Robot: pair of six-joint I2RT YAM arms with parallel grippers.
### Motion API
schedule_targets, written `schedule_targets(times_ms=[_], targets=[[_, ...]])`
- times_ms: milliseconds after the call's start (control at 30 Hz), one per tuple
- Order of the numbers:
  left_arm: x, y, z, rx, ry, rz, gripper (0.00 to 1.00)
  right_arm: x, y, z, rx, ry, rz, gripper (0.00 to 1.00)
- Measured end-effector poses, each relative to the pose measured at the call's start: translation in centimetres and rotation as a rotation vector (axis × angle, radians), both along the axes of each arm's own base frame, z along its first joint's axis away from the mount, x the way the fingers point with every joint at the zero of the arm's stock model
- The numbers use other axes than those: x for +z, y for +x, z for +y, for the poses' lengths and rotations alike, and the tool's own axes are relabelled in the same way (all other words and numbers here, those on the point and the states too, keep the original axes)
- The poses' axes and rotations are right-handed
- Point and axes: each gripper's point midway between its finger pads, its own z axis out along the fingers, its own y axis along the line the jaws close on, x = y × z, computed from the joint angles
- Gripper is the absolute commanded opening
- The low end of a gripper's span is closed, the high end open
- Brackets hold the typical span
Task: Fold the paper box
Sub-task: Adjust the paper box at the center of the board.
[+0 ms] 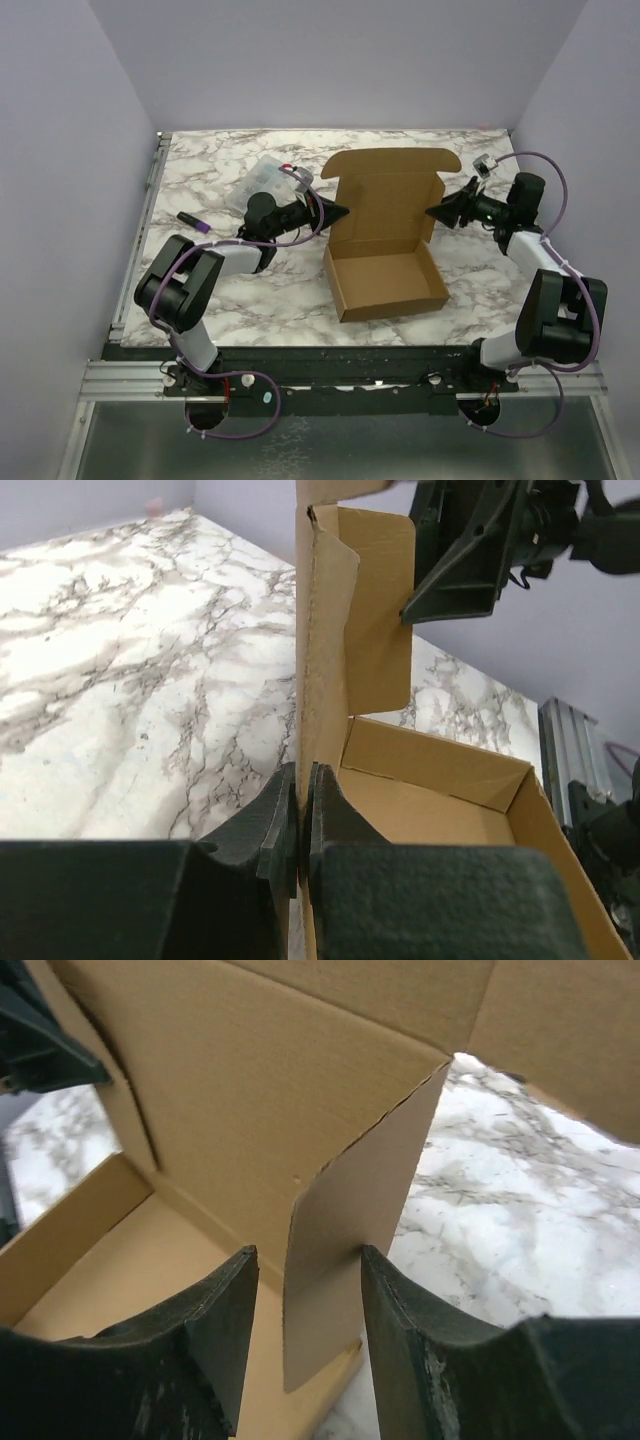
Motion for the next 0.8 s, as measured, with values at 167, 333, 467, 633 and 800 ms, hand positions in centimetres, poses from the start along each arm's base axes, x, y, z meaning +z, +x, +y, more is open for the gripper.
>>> schedule_targets(times_ms=[167, 333, 467, 633, 800], targets=[[0.6, -0.7, 0.1, -0.054, 0.021, -0.091, 0.00, 0.6, -1.8, -1.5, 0.127, 0.051, 0.002, 0.55], [1.0, -1.0, 0.4, -0.087, 0.025, -0.136, 0.00, 2.0, -2.9, -2.1, 0.224, 0.064, -0.060, 0.55], [1.1, -0.9, 0.7, -0.093, 0.024, -0.147, 0.00, 3.3, -3.1, -3.3, 0.238, 0.052, -0.131, 0.55], [1.1, -1.1, 1.0, -0.101, 0.024, -0.156, 0.00, 3.6, -2.4, -7.2, 0.159, 0.056, -0.165, 0.61], [1.5, -1.8, 1.1, -0.119, 0.019, -0.176, 0.00, 0.2, -1.8, -9.5, 0.101, 0.130, -0.065, 0.64]])
